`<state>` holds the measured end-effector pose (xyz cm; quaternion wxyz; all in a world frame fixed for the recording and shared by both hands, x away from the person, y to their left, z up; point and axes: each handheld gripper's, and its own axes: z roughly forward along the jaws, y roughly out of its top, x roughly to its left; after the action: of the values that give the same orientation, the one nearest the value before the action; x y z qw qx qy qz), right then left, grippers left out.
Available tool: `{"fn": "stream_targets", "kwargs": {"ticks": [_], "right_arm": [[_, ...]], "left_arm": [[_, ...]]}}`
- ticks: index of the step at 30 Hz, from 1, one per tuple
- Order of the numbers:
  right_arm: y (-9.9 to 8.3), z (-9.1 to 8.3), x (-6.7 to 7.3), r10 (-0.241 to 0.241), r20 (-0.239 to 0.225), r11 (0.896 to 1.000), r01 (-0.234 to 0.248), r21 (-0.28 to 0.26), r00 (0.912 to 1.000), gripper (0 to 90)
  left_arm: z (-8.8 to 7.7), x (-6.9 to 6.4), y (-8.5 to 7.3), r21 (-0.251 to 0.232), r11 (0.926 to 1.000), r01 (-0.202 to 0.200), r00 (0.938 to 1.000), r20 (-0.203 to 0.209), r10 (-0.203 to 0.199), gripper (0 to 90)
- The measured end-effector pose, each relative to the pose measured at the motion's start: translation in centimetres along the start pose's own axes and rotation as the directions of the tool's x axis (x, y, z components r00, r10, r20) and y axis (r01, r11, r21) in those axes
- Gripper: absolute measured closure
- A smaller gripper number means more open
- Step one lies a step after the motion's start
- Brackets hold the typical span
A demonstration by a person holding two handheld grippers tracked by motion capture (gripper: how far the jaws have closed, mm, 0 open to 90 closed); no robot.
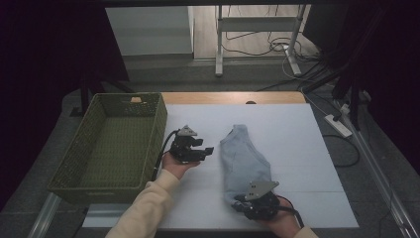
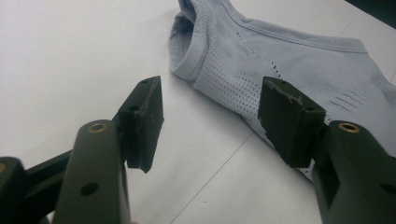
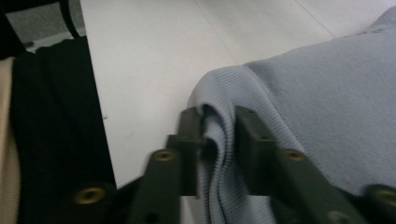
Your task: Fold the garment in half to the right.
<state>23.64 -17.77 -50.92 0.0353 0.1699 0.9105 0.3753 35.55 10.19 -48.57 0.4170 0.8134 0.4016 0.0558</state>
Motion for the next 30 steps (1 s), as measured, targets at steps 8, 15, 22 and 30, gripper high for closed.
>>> {"fn": "stream_targets", "kwargs": {"ticks": [8, 15, 22, 30], "right_arm": [[0.3, -2.0, -0.8, 0.079, 0.053, 0.988, -0.071, -0.140, 0.9955, 48.4], [-0.4, -3.5, -2.1, 0.188, 0.093, 0.967, -0.168, -0.192, 0.9777, 39.9], [-1.4, -4.7, -3.1, 0.267, 0.144, 0.947, -0.232, -0.220, 0.9527, 36.1], [-2.5, -5.9, -3.6, 0.329, 0.188, 0.929, -0.282, -0.239, 0.9252, 33.8]], "left_arm": [[0.0, 0.0, 0.0, -0.002, 1.0000, 0.002, 1.0000, 0.001, -0.002, 40.1], [0.0, 0.1, 0.0, -0.008, 0.9999, 0.012, 0.9999, 0.009, -0.012, 39.6], [0.1, 0.2, -0.1, -0.004, 0.9999, 0.015, 0.9999, 0.009, -0.015, 39.4], [0.3, 0.1, -0.1, -0.011, 0.9998, 0.017, 0.9997, 0.019, -0.016, 39.3]]}}
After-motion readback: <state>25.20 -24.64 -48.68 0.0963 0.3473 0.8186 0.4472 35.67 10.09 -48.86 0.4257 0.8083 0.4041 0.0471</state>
